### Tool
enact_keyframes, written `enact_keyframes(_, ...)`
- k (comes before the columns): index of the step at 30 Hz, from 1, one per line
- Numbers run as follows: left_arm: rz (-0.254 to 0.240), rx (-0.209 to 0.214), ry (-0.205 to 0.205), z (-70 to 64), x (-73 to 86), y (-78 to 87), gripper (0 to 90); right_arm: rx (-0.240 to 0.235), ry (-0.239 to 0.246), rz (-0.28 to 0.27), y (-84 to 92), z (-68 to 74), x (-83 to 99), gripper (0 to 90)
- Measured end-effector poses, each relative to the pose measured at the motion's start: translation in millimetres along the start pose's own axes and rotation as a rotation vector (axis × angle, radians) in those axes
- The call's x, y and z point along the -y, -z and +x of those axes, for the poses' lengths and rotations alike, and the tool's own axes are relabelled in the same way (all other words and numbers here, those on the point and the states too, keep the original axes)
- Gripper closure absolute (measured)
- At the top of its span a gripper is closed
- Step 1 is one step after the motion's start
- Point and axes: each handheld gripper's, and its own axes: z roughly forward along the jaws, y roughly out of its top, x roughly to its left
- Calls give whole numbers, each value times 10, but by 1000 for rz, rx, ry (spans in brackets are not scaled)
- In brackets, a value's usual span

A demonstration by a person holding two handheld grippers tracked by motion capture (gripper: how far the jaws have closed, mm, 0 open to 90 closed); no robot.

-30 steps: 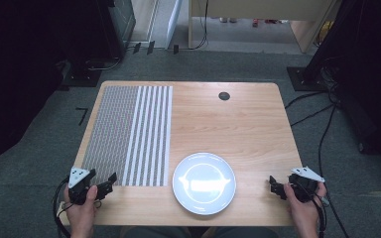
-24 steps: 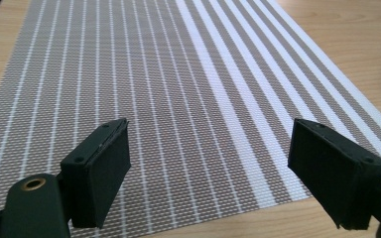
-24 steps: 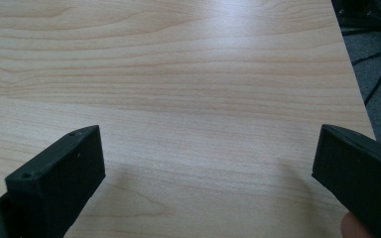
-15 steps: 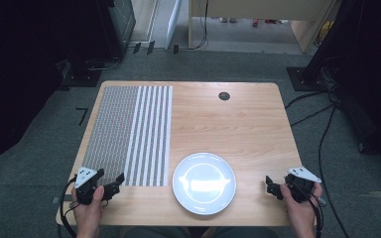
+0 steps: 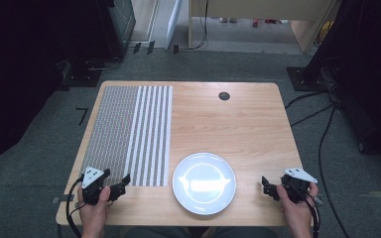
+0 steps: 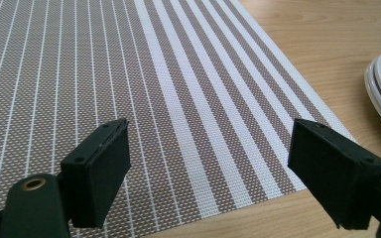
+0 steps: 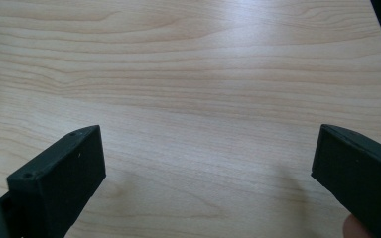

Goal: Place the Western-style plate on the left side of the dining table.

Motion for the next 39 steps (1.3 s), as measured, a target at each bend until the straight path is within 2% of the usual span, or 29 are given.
enact_keyframes(12, 13, 12, -23, -86, 9, -45, 168, -26, 18, -5, 7, 116, -4, 0)
enact_keyframes(19, 22, 24, -37, -151, 4, -74, 168, -55, 47, -13, 30, 225, -20, 0)
enact_keyframes(23, 23, 25, -44, -189, -9, -99, 168, -78, 47, -13, 47, 299, -35, 0)
enact_keyframes(31, 25, 47, -65, -293, -91, -143, 168, -123, 59, -25, 131, 422, -164, 0)
enact_keyframes(34, 29, 42, -76, -314, -120, -165, 168, -150, 28, -30, 171, 440, -222, 0)
enact_keyframes(36, 28, 47, -73, -321, -140, -172, 168, -143, 45, -38, 195, 468, -259, 0)
enact_keyframes(39, 30, 50, -76, -345, -164, -186, 168, -148, 43, -44, 220, 494, -319, 0)
